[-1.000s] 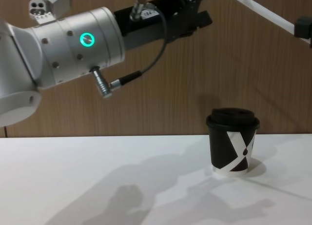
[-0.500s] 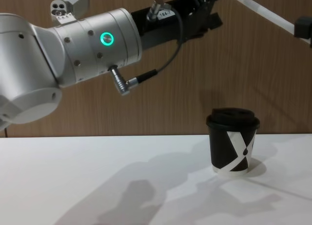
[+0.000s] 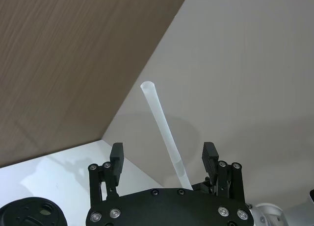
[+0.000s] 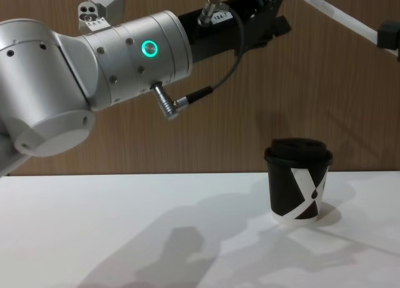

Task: Pick up the straw with one hand, pass it to the other hand, and insert it into the cup.

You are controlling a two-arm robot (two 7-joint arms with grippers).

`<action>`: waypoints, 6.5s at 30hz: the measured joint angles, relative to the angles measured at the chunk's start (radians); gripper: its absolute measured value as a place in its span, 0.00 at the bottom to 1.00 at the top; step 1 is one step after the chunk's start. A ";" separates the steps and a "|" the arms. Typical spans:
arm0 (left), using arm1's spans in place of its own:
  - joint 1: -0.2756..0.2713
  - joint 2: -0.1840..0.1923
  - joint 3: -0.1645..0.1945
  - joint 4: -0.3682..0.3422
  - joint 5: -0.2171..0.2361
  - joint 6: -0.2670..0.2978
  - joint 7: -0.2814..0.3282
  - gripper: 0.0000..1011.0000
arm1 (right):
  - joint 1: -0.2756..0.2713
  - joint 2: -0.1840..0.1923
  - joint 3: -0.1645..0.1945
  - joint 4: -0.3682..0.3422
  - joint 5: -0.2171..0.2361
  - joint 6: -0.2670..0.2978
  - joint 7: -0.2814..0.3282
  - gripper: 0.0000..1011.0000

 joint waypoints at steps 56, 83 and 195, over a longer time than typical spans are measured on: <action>-0.010 -0.007 0.008 0.017 -0.009 -0.014 0.009 0.00 | 0.000 0.000 0.000 0.000 0.000 0.000 0.000 0.03; -0.054 0.035 0.068 0.009 0.105 -0.081 0.026 0.00 | 0.000 0.000 0.000 0.000 0.000 0.000 0.000 0.83; -0.252 0.031 0.264 0.096 0.673 -0.171 0.136 0.00 | 0.000 0.000 0.000 0.000 0.000 0.000 0.000 0.99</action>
